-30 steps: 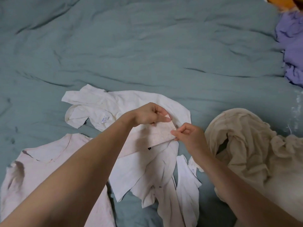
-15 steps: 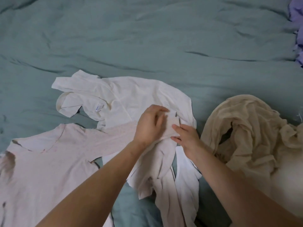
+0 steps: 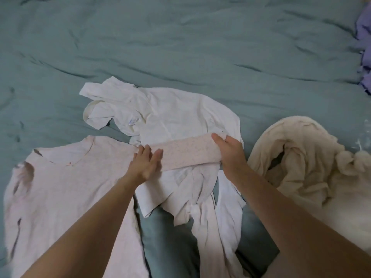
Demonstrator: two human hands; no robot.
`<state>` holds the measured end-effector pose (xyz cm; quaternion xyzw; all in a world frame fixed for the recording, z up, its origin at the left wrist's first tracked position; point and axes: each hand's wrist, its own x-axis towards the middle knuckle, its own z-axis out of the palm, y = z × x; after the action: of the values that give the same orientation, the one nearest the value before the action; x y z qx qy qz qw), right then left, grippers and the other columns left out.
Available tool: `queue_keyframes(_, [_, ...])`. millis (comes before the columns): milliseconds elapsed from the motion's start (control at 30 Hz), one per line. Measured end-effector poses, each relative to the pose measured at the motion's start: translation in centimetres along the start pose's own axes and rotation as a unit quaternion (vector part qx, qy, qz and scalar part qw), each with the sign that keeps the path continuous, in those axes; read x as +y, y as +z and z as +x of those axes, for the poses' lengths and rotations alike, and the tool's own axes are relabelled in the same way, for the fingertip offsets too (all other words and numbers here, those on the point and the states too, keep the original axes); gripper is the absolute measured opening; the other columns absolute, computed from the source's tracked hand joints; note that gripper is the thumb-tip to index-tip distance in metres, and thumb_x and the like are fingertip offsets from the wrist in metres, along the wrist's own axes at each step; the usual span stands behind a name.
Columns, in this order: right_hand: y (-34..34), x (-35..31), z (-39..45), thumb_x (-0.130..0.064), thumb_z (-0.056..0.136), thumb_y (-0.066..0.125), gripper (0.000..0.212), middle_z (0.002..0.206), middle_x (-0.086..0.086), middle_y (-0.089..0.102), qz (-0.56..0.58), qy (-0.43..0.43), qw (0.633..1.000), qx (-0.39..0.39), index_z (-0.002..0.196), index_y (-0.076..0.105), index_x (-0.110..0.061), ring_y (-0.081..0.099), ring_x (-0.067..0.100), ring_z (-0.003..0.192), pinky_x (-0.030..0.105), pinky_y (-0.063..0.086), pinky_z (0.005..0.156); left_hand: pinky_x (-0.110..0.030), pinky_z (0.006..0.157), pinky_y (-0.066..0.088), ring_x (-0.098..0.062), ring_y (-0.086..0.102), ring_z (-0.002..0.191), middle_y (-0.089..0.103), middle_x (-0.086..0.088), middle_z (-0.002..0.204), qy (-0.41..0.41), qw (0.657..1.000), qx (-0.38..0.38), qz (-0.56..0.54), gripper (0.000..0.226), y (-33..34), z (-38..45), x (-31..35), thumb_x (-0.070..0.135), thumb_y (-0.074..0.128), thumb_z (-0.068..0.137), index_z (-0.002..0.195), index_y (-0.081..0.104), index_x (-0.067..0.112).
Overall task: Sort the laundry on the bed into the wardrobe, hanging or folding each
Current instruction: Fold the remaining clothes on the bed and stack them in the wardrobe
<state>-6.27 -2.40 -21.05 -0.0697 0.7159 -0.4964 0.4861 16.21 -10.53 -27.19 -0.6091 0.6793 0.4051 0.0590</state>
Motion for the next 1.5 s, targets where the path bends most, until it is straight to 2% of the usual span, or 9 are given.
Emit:
queue_keyframes(133, [3.2, -2.3, -3.2, -0.025, 0.088, 0.067, 0.015, 0.091, 0.006, 0.073, 0.044, -0.050, 0.997, -0.038, 0.077, 0.072, -0.016, 0.067, 0.031, 0.098, 0.049, 0.050, 0.095, -0.032, 0.097, 0.037, -0.022, 0.053, 0.110, 0.056, 0.001, 0.118, -0.035, 0.952, 0.094, -0.290, 0.046, -4.4, -3.5, 1.7, 0.054, 0.036, 0.097, 0.118, 0.054, 0.017])
queue_keyframes(300, [11.1, -3.0, -10.2, -0.015, 0.092, 0.062, 0.017, 0.075, 0.009, 0.068, 0.011, -0.088, 0.979, -0.185, 0.083, 0.069, -0.003, 0.063, 0.017, 0.071, 0.027, 0.055, 0.065, -0.039, 0.067, 0.060, -0.034, 0.065, 0.098, 0.064, -0.019, 0.117, -0.157, 0.732, -0.054, -0.661, 0.068, -11.1, -8.5, -2.1, 0.060, 0.032, 0.097, 0.122, 0.055, 0.001])
queue_keyframes(467, [21.5, 1.1, -16.1, -0.034, 0.084, 0.059, 0.046, 0.074, 0.024, 0.063, -0.169, -0.168, 0.942, -0.237, 0.081, 0.060, 0.011, 0.050, 0.017, 0.066, 0.045, 0.052, 0.065, -0.045, 0.080, 0.057, -0.034, 0.068, 0.092, 0.065, -0.022, 0.116, -0.138, 0.696, -0.088, -0.699, 0.078, -16.0, -12.7, -8.7, 0.066, 0.032, 0.092, 0.120, 0.059, -0.001])
queue_keyframes(733, [33.0, 8.3, -20.9, -0.020, 0.084, 0.047, 0.025, 0.077, 0.031, 0.055, -0.231, -0.158, 0.902, -0.327, 0.084, 0.056, 0.003, 0.052, 0.033, 0.067, 0.040, 0.042, 0.067, -0.020, 0.042, 0.047, -0.014, 0.059, 0.044, 0.060, -0.006, 0.060, -0.086, 0.747, -0.032, -0.658, 0.017, -20.4, -14.5, -18.7, 0.027, 0.053, 0.096, 0.107, 0.052, 0.014])
queue_keyframes(867, [34.1, 10.5, -20.3, 0.004, 0.090, 0.041, 0.028, 0.091, 0.013, 0.070, -0.205, -0.136, 0.926, -0.286, 0.097, 0.065, -0.008, 0.065, 0.013, 0.075, 0.019, 0.051, 0.073, -0.027, 0.060, 0.045, -0.022, 0.057, 0.063, 0.060, -0.011, 0.072, -0.167, 0.807, 0.033, -0.566, 0.004, -19.1, -12.4, -24.5, 0.011, 0.063, 0.080, 0.084, 0.063, 0.011])
queue_keyframes(967, [32.8, 11.6, -17.9, 0.007, 0.088, 0.040, 0.029, 0.089, 0.016, 0.070, -0.224, -0.160, 0.940, -0.202, 0.094, 0.065, -0.006, 0.063, 0.016, 0.076, 0.032, 0.054, 0.080, -0.028, 0.056, 0.039, -0.025, 0.053, 0.059, 0.058, -0.011, 0.062, -0.208, 0.887, 0.085, -0.404, 0.010, -17.4, -11.3, -27.4, 0.014, 0.057, 0.074, 0.065, 0.060, 0.011])
queue_keyframes(1100, [30.1, 10.9, -13.1, 0.004, 0.088, 0.040, 0.032, 0.085, 0.009, 0.070, -0.258, -0.195, 0.942, -0.089, 0.084, 0.063, -0.018, 0.066, 0.020, 0.083, 0.039, 0.052, 0.086, -0.030, 0.079, 0.046, -0.027, 0.060, 0.093, 0.065, -0.007, 0.096, -0.148, 0.972, 0.102, -0.149, 0.023, -17.2, -10.0, -27.6, 0.017, 0.056, 0.080, 0.101, 0.061, 0.008])
queue_keyframes(1267, [27.5, 8.3, -7.3, 0.004, 0.089, 0.039, 0.034, 0.109, 0.006, 0.068, -0.399, -0.245, 0.883, -0.023, 0.105, 0.065, -0.011, 0.058, 0.018, 0.103, 0.019, 0.038, 0.084, -0.040, 0.088, 0.046, -0.030, 0.053, 0.111, 0.060, -0.008, 0.118, 0.001, 0.986, 0.162, 0.030, 0.030, -17.3, -7.8, -24.4, 0.022, 0.055, 0.088, 0.116, 0.054, 0.012])
queue_keyframes(1500, [25.7, 6.5, -1.2, 0.007, 0.085, 0.038, 0.049, 0.111, 0.007, 0.060, -0.553, -0.276, 0.771, -0.154, 0.118, 0.060, -0.022, 0.054, 0.023, 0.090, 0.024, 0.035, 0.070, -0.039, 0.089, 0.043, -0.028, 0.050, 0.109, 0.059, -0.005, 0.118, 0.128, 0.982, 0.116, 0.076, 0.031, -13.6, -3.4, -18.4, 0.028, 0.054, 0.092, 0.119, 0.057, 0.014])
